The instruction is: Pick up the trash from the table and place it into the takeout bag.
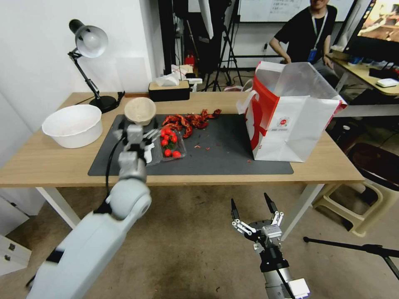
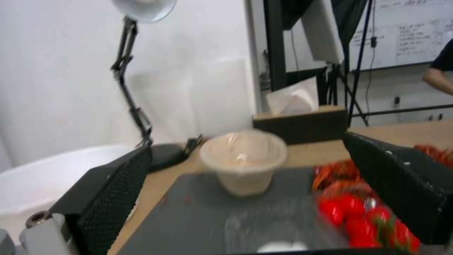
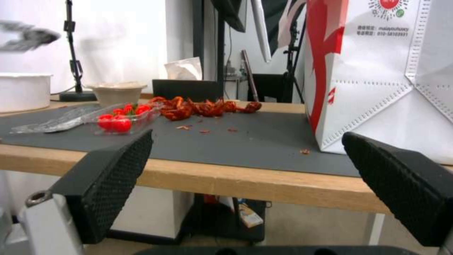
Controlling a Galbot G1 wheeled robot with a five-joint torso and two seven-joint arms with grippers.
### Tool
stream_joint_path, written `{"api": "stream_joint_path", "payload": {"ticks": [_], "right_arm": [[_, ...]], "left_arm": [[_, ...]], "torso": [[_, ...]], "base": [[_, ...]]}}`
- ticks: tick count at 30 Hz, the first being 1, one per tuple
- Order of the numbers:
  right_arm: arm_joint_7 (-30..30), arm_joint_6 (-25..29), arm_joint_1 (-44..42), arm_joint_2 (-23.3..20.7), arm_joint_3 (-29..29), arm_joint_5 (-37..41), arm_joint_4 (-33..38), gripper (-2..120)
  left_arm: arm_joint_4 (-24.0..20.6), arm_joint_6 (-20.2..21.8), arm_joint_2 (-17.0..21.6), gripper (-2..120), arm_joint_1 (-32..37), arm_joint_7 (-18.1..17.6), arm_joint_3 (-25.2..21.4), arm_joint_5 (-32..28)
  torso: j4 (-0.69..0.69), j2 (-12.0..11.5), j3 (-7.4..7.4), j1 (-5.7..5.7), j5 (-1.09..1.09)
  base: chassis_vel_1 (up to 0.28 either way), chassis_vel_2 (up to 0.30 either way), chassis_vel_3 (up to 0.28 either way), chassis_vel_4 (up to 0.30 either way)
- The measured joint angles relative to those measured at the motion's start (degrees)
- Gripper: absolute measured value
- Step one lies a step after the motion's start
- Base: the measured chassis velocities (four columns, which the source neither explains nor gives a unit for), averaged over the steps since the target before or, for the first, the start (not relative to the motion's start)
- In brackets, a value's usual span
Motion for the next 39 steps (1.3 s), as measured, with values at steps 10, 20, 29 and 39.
{"api": "stream_joint_path", "payload": {"ticks": [10,20,29,39], "right_arm": [[0.2,-0.6,0.2,-1.7,0.5,1.1,0.6,100],[0.5,-0.6,-0.4,-2.6,1.5,2.3,1.3,100],[-0.2,-0.4,0.5,-2.5,1.9,4.0,-0.3,100],[-0.3,-0.5,0.8,-2.5,1.6,4.2,-0.5,100]], "left_arm": [[-8.1,-5.2,-2.1,100,24.9,1.8,-14.1,8.9],[-12.1,-12.0,-5.3,100,41.4,4.6,-21.5,13.8],[-12.2,-18.6,-7.2,100,51.2,14.4,-26.4,10.2],[-12.0,-18.7,-7.4,100,51.6,14.9,-26.4,10.3]], "torso": [[0.01,0.0,0.01,0.00,-0.02],[-0.01,0.0,0.01,0.00,-0.02],[-0.01,0.0,0.01,0.00,-0.02],[-0.01,0.0,0.01,0.00,-0.01]], "base": [[0.000,0.000,0.000,0.000],[0.000,0.000,0.000,0.000],[0.000,0.000,0.000,0.000],[0.000,0.000,0.000,0.000]]}}
